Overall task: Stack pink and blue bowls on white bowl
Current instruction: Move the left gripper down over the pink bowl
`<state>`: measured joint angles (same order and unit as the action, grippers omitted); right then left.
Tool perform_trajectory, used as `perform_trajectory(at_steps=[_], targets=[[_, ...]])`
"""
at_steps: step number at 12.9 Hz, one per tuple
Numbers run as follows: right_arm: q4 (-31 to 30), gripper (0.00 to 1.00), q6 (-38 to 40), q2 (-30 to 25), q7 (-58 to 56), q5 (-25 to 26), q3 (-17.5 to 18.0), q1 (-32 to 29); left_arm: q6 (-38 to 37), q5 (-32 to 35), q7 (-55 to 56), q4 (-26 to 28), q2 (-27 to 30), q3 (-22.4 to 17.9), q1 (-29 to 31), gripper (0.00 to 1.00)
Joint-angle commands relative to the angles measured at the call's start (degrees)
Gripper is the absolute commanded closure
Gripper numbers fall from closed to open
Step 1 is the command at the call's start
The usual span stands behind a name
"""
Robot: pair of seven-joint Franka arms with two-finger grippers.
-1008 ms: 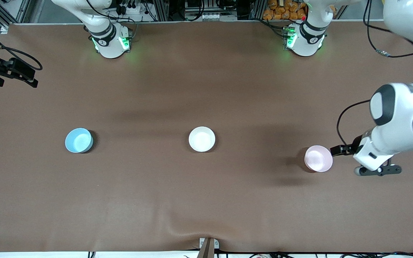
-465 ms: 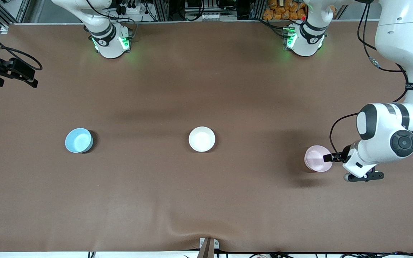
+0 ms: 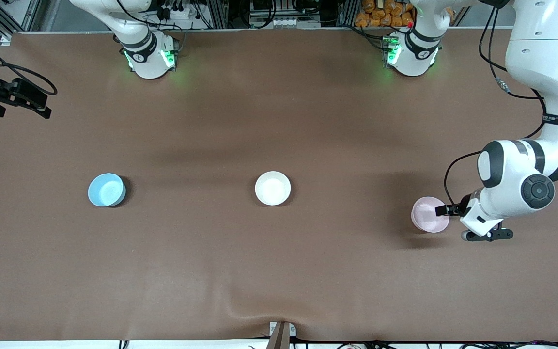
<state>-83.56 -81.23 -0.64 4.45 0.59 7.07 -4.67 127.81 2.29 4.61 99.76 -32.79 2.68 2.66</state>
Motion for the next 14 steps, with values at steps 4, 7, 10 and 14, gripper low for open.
perform_trajectory(at_steps=[4,7,10,14], targets=[[1.0,0.0,0.7,0.5,0.1,-0.9,0.6,-1.0,2.4,-1.2,-1.1,0.6,-1.5,0.1,0.2,0.28],[1.0,0.0,0.7,0.5,0.1,-0.9,0.6,-1.0,2.7,-1.2,-1.1,0.5,-2.1,0.1,0.2,0.37],[1.0,0.0,0.7,0.5,0.1,-0.9,0.6,-1.0,2.7,-1.3,-1.0,0.4,-2.5,0.1,0.3,0.47],[1.0,0.0,0.7,0.5,0.1,-0.9,0.6,-1.4,2.8,-1.3,-1.1,0.3,-3.0,0.2,0.5,0.59]])
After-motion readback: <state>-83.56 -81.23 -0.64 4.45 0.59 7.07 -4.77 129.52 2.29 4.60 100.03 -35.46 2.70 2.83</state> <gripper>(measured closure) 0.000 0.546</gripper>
